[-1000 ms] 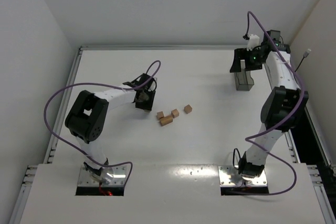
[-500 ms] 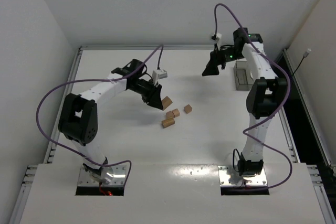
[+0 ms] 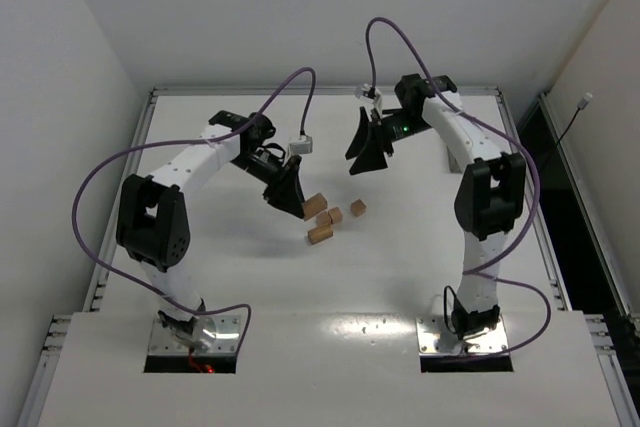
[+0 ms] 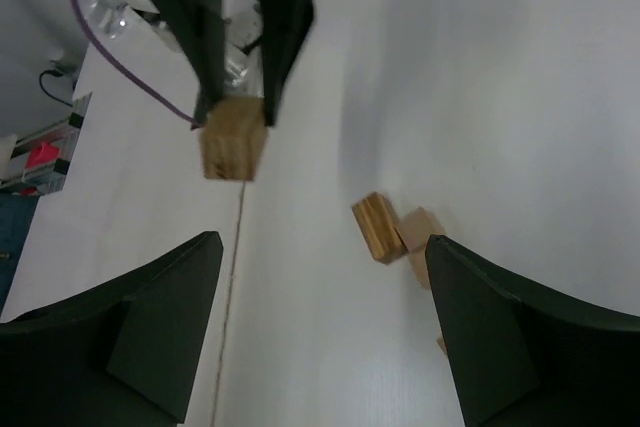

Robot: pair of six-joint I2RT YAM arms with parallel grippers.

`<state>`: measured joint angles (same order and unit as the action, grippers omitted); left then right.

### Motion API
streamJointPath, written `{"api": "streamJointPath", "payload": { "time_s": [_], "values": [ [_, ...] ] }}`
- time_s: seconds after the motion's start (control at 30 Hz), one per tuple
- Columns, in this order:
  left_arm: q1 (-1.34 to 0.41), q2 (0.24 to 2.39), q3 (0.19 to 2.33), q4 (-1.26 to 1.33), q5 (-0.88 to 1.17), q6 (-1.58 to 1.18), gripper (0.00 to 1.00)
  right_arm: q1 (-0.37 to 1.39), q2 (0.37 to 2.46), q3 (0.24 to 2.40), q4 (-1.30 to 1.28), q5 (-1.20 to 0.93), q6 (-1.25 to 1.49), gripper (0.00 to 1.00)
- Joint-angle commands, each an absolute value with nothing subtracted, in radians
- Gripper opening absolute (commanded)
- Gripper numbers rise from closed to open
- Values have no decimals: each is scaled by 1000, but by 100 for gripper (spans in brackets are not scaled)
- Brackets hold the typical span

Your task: Build the wood block tower

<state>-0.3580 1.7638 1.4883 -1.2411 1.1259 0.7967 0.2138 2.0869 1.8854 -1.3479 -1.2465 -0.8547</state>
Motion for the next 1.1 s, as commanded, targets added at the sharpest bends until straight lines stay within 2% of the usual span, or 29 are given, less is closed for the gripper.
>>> {"api": "streamJointPath", "payload": {
  "time_s": [0.0, 0.13, 0.3, 1.0, 1.07],
  "values": [
    [-345, 1779, 1519, -1301, 1215, 919, 0, 278, 1971, 1859, -1404, -1376, -896, 78],
    [-325, 1789, 1540, -1301, 1215, 919, 0, 357, 1945, 1822, -1404, -1387, -887, 72],
    [-325, 1780, 1562, -1301, 1224, 928, 0, 420, 1945, 1761, -1404, -1396, -887, 72],
    [-325, 1749, 1620, -1301, 1264, 910, 0, 431, 2014, 1801, -1284, -1368, -718, 74],
    [-325, 1749, 1629, -1292, 1264, 888, 0, 431, 2014, 1801, -1270, -1368, -701, 70]
  ]
}}
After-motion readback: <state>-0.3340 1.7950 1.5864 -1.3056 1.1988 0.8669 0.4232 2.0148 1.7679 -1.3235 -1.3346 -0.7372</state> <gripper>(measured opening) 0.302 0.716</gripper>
